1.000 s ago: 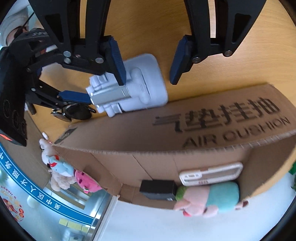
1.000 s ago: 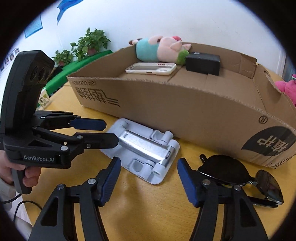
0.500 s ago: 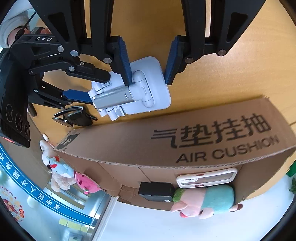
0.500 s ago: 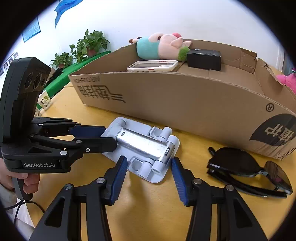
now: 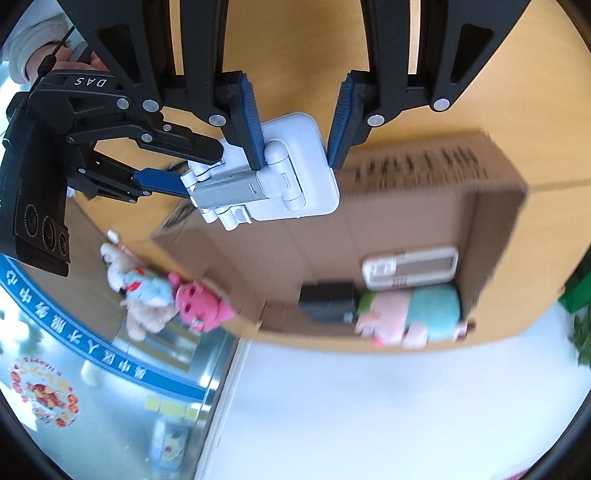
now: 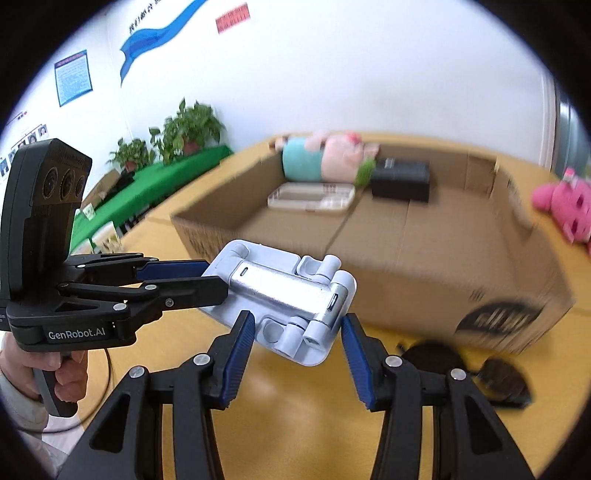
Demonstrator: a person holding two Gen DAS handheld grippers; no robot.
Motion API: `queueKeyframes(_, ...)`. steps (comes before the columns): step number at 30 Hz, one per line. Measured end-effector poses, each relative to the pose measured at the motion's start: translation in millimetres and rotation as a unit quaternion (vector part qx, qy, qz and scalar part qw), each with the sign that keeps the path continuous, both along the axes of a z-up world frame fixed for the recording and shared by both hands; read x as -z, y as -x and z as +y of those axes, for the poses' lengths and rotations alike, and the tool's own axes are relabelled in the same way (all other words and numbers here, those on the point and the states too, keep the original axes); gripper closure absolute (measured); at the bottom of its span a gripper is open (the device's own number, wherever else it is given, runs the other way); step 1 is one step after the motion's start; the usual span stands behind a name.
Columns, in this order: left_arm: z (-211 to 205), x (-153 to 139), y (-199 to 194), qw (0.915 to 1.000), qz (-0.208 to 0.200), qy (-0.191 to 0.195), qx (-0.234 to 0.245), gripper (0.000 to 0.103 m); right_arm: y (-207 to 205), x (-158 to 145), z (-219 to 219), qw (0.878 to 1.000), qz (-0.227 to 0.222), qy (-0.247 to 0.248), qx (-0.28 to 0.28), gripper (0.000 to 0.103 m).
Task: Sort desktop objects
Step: 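Carry the phone stand with the left gripper into the box and release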
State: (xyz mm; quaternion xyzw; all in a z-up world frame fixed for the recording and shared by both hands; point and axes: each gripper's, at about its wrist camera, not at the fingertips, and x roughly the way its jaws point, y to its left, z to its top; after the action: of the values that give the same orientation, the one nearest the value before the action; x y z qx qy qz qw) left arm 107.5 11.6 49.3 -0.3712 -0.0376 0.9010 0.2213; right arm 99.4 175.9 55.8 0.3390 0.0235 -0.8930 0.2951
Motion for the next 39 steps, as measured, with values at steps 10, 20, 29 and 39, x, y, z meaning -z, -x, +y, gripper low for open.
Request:
queueKeyframes(10,8.8,-85.9,49.5,0.9969,0.076,-0.005,0.018,0.071,34.4,-84.2,7.8,0.996,0.09,-0.005,0.017,0.055)
queueKeyframes(20,16.6,-126.4,118.0,0.9959,0.089,-0.009,0.012,0.071,104.4,-127.2,8.9,0.995,0.1,-0.006,0.02,0.055)
queueKeyframes(29,-20.6,-91.4,162.4,0.9994,0.029,0.0,-0.021,0.071,151.6,-93.4,-26.1,0.999,0.042,-0.003,-0.007,0.055)
queueKeyframes(39,-77.8,-27.4,172.5,0.9969,-0.049,0.017,-0.06,0.072,180.1,-13.0,-89.3,0.996,-0.079,-0.014,-0.046,0.055)
